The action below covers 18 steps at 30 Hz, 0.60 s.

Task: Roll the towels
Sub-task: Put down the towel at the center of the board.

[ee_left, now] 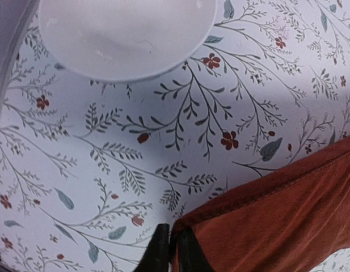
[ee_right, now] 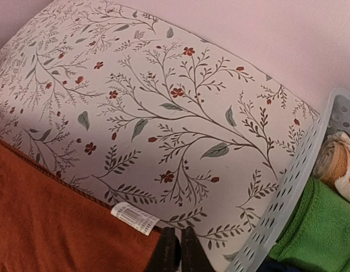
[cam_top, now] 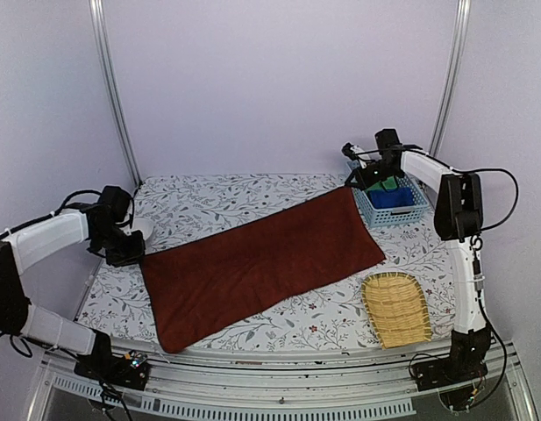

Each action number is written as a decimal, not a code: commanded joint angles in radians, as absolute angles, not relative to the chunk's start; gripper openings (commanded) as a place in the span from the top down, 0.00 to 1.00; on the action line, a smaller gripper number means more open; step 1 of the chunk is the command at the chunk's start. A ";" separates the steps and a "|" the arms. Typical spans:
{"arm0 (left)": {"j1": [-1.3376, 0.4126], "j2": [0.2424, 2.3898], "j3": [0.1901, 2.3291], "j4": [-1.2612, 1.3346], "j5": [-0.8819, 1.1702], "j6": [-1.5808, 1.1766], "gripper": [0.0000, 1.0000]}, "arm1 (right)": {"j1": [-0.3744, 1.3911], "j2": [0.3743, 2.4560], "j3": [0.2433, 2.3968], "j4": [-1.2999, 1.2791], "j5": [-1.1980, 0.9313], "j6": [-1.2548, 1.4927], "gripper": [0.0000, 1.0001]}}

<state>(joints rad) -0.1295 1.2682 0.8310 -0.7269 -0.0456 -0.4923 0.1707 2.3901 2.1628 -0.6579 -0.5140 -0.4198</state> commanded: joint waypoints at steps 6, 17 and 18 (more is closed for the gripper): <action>-0.113 1.334 0.924 -0.624 -0.125 -0.507 0.57 | 0.189 2.324 2.207 -0.624 -0.428 -0.326 0.56; -0.197 1.180 0.864 -0.728 -0.116 -0.520 0.54 | 0.189 1.899 1.567 -0.612 -0.475 -0.480 0.54; -0.183 1.187 0.863 -0.725 -0.119 -0.513 0.53 | 0.188 1.881 1.537 -0.616 -0.478 -0.492 0.54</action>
<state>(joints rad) -0.2008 1.1889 0.8890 -0.6727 -0.0647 -0.5266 0.1848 1.9591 1.6543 -0.6086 -0.4618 -0.4221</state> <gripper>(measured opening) 0.451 0.460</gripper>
